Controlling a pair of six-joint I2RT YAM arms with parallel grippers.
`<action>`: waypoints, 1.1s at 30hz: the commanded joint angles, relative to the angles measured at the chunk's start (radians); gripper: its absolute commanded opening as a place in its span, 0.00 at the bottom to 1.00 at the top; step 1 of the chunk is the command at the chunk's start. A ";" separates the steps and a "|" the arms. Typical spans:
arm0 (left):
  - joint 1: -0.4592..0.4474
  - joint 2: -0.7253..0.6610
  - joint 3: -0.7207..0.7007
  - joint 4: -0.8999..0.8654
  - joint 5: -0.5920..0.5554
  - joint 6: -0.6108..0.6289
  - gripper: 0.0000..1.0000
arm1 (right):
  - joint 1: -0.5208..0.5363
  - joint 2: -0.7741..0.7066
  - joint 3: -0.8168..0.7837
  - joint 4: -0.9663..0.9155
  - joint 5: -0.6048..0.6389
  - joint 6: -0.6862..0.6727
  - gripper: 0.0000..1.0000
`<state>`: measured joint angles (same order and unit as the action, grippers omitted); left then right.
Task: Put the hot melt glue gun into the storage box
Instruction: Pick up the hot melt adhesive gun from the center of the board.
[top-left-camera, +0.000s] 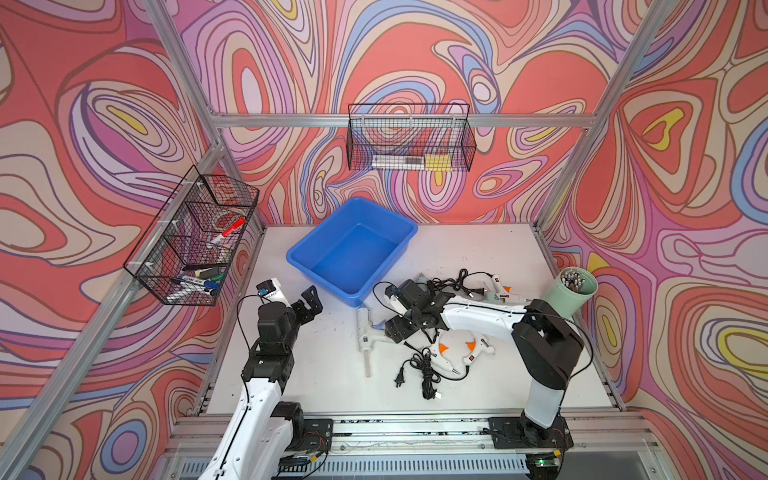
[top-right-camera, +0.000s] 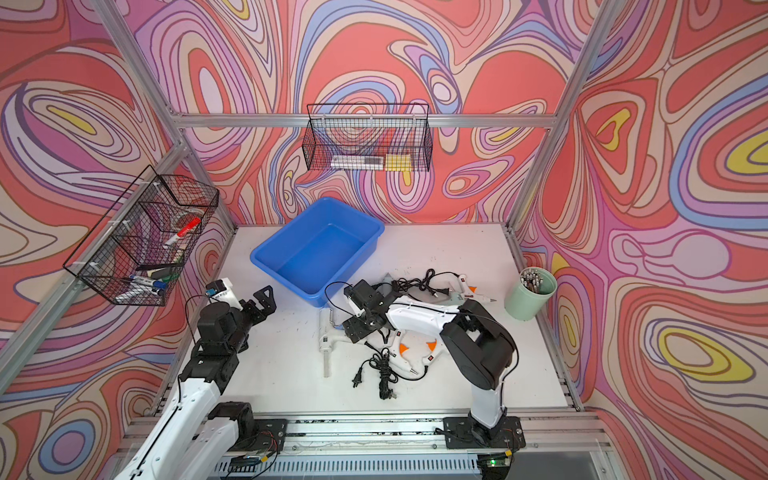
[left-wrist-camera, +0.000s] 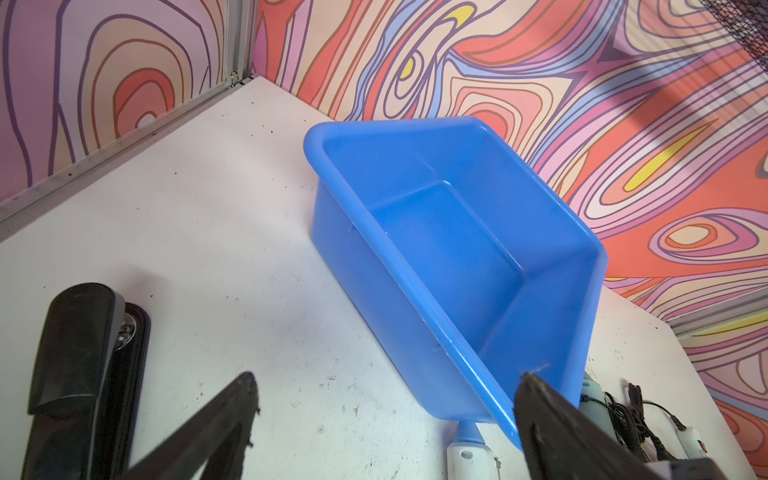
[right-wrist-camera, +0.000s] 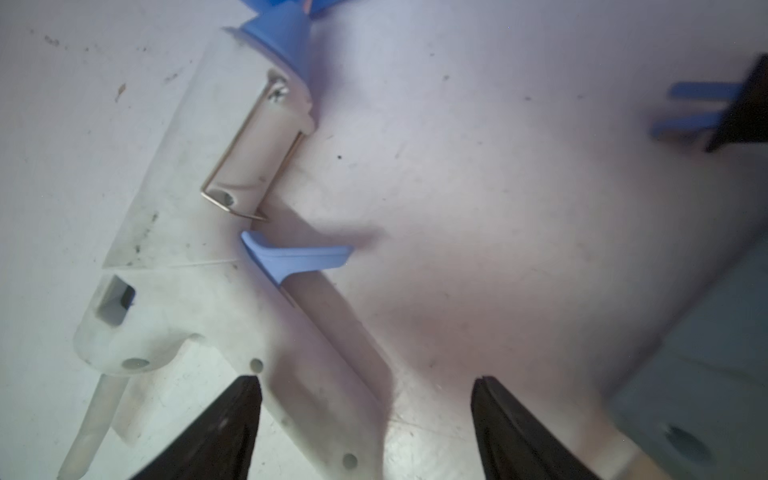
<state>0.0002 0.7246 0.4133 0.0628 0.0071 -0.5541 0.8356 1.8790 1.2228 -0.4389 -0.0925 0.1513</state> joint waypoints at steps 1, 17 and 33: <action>0.000 -0.020 0.034 -0.048 -0.027 0.002 0.99 | 0.020 0.042 0.057 -0.060 -0.058 -0.147 0.84; 0.000 -0.061 0.048 -0.102 -0.077 0.022 0.99 | 0.078 0.134 0.076 -0.108 -0.030 -0.200 0.68; -0.001 -0.048 0.067 -0.113 -0.088 0.027 0.99 | 0.126 -0.022 0.000 -0.134 0.206 -0.168 0.00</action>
<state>0.0002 0.6769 0.4480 -0.0238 -0.0723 -0.5461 0.9581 1.9186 1.2427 -0.5282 0.0051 -0.0326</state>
